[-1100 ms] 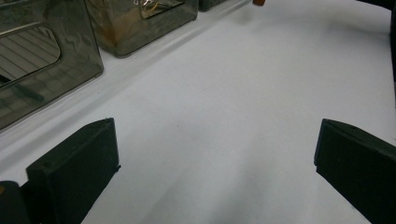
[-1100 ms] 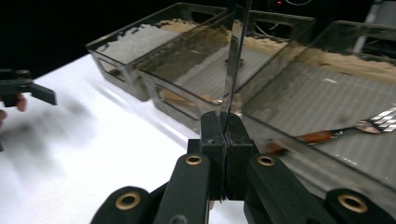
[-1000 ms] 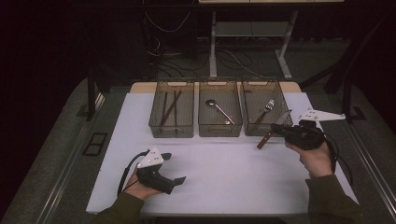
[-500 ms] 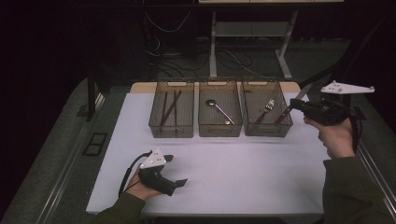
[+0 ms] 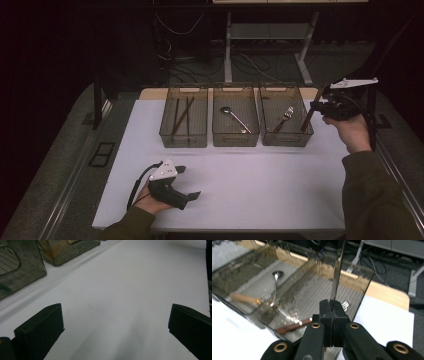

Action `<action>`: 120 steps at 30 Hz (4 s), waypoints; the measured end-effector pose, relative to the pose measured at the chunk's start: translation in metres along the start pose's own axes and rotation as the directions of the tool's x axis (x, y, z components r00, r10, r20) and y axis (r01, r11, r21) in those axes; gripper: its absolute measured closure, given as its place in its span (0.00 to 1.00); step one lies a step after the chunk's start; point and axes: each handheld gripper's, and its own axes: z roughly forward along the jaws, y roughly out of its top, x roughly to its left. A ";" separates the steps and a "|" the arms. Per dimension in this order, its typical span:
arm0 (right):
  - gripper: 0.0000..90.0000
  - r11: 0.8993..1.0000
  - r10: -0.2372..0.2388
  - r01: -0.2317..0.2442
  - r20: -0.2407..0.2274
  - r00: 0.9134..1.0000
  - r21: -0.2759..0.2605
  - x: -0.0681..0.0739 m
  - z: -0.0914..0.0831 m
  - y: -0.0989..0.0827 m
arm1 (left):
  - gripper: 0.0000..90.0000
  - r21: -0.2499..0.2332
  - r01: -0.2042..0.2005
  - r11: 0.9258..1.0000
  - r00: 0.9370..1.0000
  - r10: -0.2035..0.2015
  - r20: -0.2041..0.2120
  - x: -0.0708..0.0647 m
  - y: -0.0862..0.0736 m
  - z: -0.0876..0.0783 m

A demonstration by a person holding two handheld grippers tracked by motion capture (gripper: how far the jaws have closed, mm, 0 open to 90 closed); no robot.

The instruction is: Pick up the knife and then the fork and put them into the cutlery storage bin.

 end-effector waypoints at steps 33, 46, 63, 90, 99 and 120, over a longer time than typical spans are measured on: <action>0.99 0.994 0.018 -0.022 0.040 0.999 0.105 0.002 0.091 -0.018 | 0.00 0.008 0.002 1.000 1.000 -0.002 0.006 -0.001 0.002 0.004; 0.78 0.982 -0.003 -0.005 0.039 0.999 0.187 0.012 0.122 -0.017 | 0.00 0.008 0.003 1.000 1.000 -0.003 0.007 -0.001 0.002 0.005; 0.33 0.994 0.083 -0.078 -0.076 0.994 0.071 0.011 0.098 -0.019 | 0.00 0.011 0.011 1.000 1.000 -0.011 0.008 0.001 0.001 0.009; 0.16 0.997 -0.024 0.011 -0.164 0.986 -0.082 0.059 0.046 -0.059 | 0.00 0.011 -0.005 1.000 1.000 0.005 0.003 0.005 0.000 0.007; 0.14 0.995 -0.048 0.030 -0.188 0.981 -0.099 0.082 0.033 -0.087 | 0.00 0.003 -0.004 1.000 1.000 0.004 0.009 0.005 0.000 0.005; 0.14 0.996 -0.077 0.062 -0.236 0.969 -0.070 0.107 0.013 -0.156 | 0.00 0.002 -0.017 1.000 1.000 0.017 0.003 0.002 0.001 0.002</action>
